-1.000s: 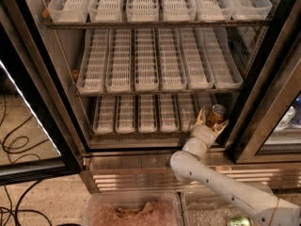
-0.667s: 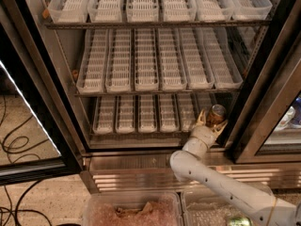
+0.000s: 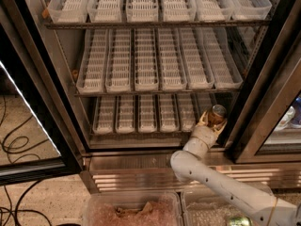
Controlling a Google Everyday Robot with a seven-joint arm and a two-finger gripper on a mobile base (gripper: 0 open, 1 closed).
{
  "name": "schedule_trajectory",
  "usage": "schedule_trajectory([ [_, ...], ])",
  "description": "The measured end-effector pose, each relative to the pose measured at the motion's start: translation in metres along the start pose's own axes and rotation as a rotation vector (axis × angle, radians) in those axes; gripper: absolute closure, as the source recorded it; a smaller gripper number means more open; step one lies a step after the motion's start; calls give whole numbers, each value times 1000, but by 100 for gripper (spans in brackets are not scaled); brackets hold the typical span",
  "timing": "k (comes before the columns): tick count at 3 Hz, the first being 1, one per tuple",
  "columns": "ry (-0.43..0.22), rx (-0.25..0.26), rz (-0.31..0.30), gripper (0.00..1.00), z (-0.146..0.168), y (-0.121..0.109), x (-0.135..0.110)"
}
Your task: Pick orange can from bottom shelf of fridge
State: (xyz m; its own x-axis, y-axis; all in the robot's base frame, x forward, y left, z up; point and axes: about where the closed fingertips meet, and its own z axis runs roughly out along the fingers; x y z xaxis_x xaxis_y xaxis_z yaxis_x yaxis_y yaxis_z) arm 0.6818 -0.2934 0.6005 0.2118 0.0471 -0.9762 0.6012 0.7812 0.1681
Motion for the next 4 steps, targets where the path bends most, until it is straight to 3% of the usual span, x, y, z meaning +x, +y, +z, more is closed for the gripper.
schedule_trajectory([
  [1, 0, 0, 0, 95, 0, 0, 0],
  [2, 0, -1, 1, 100, 0, 0, 0],
  [3, -39, -110, 53, 100, -14, 9, -35],
  [4, -61, -161, 68, 100, -24, 11, -51],
])
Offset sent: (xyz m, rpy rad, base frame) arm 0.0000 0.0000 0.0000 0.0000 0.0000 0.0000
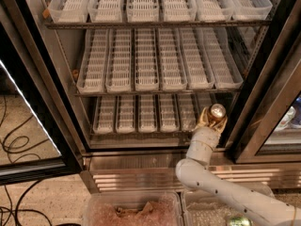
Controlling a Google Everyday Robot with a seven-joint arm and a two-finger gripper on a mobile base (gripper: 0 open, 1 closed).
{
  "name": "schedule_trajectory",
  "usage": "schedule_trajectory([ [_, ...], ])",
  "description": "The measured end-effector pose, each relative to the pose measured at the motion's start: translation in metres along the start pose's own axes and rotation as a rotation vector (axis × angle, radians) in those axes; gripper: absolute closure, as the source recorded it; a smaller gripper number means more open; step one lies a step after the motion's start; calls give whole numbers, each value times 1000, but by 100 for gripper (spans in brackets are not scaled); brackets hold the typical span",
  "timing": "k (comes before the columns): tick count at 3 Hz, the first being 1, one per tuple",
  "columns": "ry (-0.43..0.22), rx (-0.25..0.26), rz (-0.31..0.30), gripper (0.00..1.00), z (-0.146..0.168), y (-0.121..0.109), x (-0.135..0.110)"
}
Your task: Pick orange can from bottom shelf of fridge
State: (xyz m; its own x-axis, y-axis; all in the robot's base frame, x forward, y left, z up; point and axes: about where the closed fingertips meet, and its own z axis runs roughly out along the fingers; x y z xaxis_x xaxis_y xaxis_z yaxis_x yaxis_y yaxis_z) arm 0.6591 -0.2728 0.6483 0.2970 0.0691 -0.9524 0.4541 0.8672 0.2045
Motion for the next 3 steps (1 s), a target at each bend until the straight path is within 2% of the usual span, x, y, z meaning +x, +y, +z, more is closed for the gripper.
schedule_trajectory([
  [1, 35, -113, -60, 100, -17, -12, -5],
  [2, 78, -279, -148, 100, -37, -25, -6],
  [3, 116, -336, -156, 100, -41, -13, 4],
])
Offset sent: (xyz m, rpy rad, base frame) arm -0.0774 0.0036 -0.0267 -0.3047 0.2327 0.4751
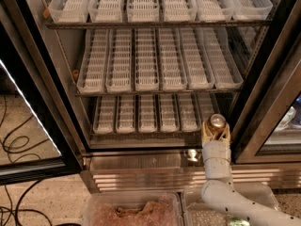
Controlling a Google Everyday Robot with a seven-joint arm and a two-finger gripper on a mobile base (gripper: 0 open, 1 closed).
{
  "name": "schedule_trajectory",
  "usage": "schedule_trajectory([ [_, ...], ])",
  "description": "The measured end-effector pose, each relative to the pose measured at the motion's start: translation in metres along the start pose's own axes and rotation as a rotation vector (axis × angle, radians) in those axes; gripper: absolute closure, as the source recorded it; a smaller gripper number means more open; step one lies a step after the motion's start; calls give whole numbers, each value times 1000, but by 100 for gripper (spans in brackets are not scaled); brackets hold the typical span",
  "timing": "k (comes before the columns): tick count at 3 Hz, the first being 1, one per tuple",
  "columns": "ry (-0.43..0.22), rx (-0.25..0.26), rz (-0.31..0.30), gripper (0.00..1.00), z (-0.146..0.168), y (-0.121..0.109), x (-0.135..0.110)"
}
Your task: Pick orange can from bottom shelf of fridge
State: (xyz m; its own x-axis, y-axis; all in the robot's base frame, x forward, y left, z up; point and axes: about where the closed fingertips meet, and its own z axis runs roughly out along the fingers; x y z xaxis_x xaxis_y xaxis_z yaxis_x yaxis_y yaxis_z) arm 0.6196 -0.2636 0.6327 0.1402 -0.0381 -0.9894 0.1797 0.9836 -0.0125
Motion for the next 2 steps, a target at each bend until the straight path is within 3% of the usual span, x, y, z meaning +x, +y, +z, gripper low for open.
schedule_trajectory([
  [1, 0, 0, 0, 100, 0, 0, 0],
  [2, -26, -61, 1, 100, -1, 18, -12],
])
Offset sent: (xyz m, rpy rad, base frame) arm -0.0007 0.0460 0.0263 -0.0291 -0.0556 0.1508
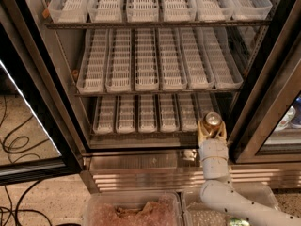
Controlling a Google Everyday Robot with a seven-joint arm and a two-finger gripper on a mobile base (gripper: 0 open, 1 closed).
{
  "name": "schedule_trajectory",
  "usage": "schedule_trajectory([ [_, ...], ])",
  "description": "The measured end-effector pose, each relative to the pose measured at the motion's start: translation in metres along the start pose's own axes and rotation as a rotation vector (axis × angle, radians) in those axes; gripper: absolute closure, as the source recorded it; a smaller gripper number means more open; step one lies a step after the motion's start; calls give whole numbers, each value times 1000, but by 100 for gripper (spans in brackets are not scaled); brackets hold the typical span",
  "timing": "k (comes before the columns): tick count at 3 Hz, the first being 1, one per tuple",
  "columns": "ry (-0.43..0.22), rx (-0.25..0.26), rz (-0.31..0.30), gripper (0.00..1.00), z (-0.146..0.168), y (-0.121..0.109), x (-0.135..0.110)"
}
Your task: Pick orange can from bottom shelf of fridge
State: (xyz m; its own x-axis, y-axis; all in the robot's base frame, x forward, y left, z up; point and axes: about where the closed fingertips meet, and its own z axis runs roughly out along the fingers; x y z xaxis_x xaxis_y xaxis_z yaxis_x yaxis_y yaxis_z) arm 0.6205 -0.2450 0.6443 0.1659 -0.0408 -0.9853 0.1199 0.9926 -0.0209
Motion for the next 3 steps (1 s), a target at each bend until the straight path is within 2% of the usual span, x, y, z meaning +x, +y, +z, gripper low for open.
schedule_trajectory([
  [1, -9, -161, -41, 100, -25, 28, -4],
  [2, -1, -268, -113, 100, -63, 46, 19],
  [3, 37, -315, -174, 100, -109, 41, 45],
])
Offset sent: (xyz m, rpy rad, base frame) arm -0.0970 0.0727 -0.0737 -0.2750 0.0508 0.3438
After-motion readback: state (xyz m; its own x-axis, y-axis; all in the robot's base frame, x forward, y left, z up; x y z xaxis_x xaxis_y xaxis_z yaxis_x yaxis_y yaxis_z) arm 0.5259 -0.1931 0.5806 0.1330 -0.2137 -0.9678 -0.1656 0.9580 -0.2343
